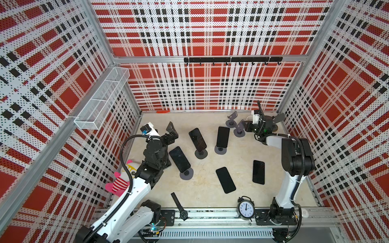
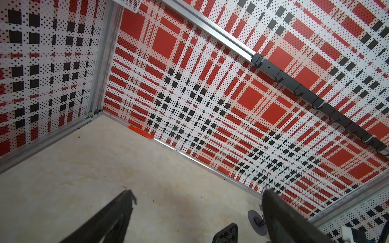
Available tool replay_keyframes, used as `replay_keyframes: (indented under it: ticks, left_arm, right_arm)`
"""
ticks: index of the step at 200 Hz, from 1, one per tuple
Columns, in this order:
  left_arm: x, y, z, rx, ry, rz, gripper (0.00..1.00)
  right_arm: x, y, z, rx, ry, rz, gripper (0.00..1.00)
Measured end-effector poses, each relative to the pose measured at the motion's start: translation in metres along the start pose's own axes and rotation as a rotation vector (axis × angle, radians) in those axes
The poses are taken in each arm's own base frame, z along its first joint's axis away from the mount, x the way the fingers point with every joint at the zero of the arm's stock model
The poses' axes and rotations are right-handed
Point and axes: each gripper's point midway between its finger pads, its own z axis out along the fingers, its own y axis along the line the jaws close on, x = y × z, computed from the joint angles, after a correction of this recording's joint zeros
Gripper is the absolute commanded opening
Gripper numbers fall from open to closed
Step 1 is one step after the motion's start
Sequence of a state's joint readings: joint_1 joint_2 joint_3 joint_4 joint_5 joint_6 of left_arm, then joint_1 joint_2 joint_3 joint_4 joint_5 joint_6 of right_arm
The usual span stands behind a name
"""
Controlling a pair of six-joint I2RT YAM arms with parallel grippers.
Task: Remove the phone from the phone stand
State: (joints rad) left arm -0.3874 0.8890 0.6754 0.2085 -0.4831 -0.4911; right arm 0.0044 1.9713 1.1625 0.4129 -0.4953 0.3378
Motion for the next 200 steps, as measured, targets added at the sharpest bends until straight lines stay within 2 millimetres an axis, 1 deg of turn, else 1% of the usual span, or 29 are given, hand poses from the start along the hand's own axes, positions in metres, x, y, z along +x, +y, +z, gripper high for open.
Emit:
replay_keyframes:
  ticks: [36,49,63,74,101,119,138,166,200]
  left_arm:
    - [0.006,0.000,0.003,0.000,0.017,0.005,0.98]
    - [0.008,0.000,0.004,0.001,0.022,0.006,0.98]
    - [0.009,-0.001,0.005,0.006,0.028,0.008,0.98]
    - [0.011,-0.003,0.005,0.013,0.035,0.010,0.98]
    - [0.015,-0.010,0.008,0.035,0.054,0.020,0.98]
    - [0.020,-0.020,0.008,0.065,0.067,0.038,0.98]
    - [0.025,-0.034,0.007,0.099,0.082,0.059,0.98]
    - [0.035,-0.054,0.008,0.140,0.106,0.092,0.98]
    - [0.048,-0.068,0.013,0.156,0.128,0.121,0.98]
  right_arm:
    - [0.001,0.000,0.000,-0.001,0.004,0.008,0.37]
    - [0.000,0.000,-0.002,0.004,0.002,0.013,0.39]
    - [-0.003,0.002,-0.007,0.016,-0.001,0.016,0.41]
    - [-0.009,0.004,-0.013,0.028,-0.013,0.015,0.43]
    - [-0.029,0.018,-0.041,0.054,-0.072,-0.008,0.45]
    - [-0.043,0.029,-0.064,0.070,-0.120,-0.027,0.46]
    - [-0.053,0.040,-0.087,0.081,-0.166,-0.043,0.48]
    - [-0.058,0.054,-0.112,0.084,-0.206,-0.048,0.53]
    - [-0.049,0.074,-0.130,0.083,-0.201,-0.040,0.56]
